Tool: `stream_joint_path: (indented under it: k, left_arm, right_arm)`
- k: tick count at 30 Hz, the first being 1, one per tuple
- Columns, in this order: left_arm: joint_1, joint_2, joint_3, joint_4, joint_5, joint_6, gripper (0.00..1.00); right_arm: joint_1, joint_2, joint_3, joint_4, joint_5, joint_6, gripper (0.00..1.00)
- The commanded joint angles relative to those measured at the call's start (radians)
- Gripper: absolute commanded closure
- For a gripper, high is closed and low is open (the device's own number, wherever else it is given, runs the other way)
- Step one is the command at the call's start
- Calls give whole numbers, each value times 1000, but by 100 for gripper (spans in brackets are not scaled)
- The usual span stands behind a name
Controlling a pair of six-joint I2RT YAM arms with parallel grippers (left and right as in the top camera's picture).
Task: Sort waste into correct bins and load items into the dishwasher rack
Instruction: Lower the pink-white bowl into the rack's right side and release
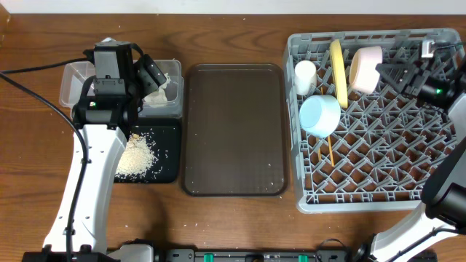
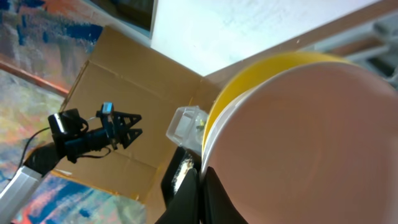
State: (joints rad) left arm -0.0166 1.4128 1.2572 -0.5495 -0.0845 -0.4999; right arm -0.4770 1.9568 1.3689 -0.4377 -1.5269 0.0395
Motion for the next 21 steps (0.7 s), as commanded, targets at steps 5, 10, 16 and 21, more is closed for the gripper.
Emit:
stream_joint_path:
  k: [5, 10, 16, 21]
  left_arm:
    - [5, 5, 15, 1, -5, 2, 5]
    - [5, 5, 15, 1, -5, 2, 5]
    - [5, 5, 15, 1, -5, 2, 5]
    - [5, 5, 15, 1, -5, 2, 5]
  right_arm:
    - [-17, 9, -59, -2, -17, -44, 99]
    - [-46, 9, -60, -13, 18, -43, 93]
    - [-61, 9, -60, -80, 149, -44, 62]
    - [-70, 9, -60, -85, 163, -44, 37]
